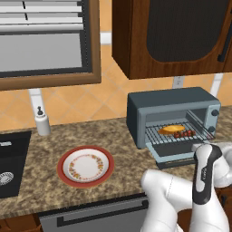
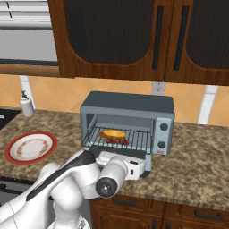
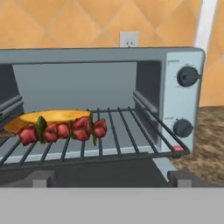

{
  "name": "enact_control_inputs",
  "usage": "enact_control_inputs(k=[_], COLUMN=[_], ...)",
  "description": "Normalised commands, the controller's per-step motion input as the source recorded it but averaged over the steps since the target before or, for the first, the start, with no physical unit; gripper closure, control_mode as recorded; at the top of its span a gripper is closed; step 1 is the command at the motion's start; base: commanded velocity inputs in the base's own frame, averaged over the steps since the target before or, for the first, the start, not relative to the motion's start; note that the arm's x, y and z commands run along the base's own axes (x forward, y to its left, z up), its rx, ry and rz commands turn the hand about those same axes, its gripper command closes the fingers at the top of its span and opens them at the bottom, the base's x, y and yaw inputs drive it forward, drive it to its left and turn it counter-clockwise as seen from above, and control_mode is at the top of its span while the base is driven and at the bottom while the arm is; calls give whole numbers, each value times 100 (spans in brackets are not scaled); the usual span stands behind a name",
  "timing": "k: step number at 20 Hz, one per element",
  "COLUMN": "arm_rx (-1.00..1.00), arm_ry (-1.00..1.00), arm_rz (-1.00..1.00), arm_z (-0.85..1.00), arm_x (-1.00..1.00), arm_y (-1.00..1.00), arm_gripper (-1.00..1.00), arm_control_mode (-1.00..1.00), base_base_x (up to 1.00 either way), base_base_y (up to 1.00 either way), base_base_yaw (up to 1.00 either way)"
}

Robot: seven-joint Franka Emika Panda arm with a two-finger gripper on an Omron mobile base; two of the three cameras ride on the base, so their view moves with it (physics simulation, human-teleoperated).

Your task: Pick up the kebab skewer and baguette bread, and place them inside the toaster oven. Close the toaster oven door and start by setting the timer.

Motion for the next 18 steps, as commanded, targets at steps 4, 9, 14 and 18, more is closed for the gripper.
enact_control_inputs(k=[4, 9, 14, 18], arm_rx=[-13, -5, 1, 3], arm_ry=[-5, -2, 0, 0], arm_rz=[0, 8, 26, 9], arm_z=[0, 0, 0, -16], arm_x=[0, 7, 22, 23], arm_y=[0, 10, 0, -3], arm_gripper=[-100, -100, -100, -100], arm_control_mode=[-100, -100, -100, -100], base_base_x=[0, 0, 0, 0], base_base_y=[0, 0, 0, 0], base_base_yaw=[0, 0, 0, 0])
